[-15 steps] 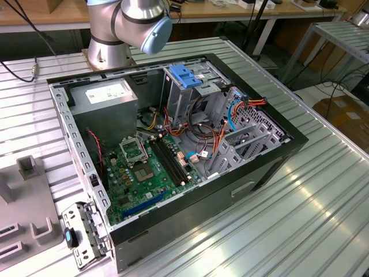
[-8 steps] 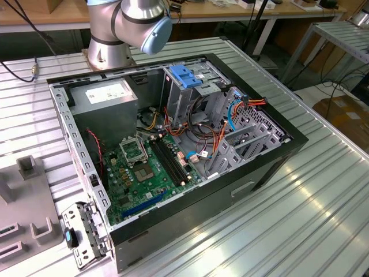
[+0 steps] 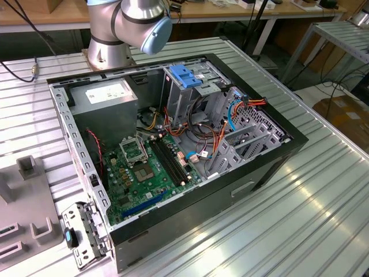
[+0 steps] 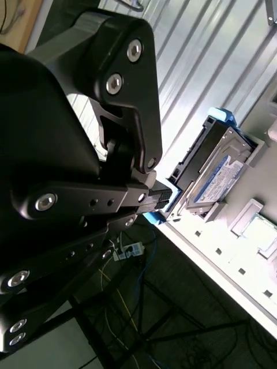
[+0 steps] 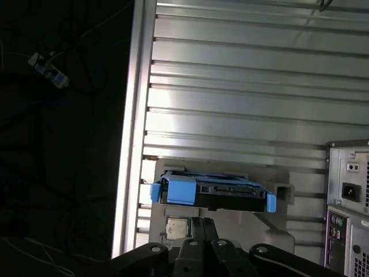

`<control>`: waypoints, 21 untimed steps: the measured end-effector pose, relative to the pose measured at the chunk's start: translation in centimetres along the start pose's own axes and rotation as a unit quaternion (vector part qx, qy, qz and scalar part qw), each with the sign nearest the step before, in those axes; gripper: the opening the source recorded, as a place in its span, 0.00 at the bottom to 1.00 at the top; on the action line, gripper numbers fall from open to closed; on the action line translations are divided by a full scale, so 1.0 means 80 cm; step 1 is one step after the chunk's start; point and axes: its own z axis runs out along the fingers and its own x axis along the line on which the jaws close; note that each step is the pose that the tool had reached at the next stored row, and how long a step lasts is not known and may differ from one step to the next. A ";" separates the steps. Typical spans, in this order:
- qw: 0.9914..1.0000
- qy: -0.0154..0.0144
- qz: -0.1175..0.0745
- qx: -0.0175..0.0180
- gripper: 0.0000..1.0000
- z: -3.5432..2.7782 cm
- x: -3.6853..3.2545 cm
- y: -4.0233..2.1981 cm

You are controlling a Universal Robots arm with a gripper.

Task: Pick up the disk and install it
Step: 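Pick up the disk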

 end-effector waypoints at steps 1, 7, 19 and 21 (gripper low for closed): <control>1.000 0.000 -0.007 0.000 0.11 0.0000 0.0000 0.0000; 0.998 0.003 -0.058 0.000 0.11 0.0000 0.0000 0.0000; 0.994 0.005 -0.106 0.000 0.11 0.0000 0.0000 0.0000; 0.994 0.005 -0.110 0.000 0.11 0.0000 0.0000 0.0000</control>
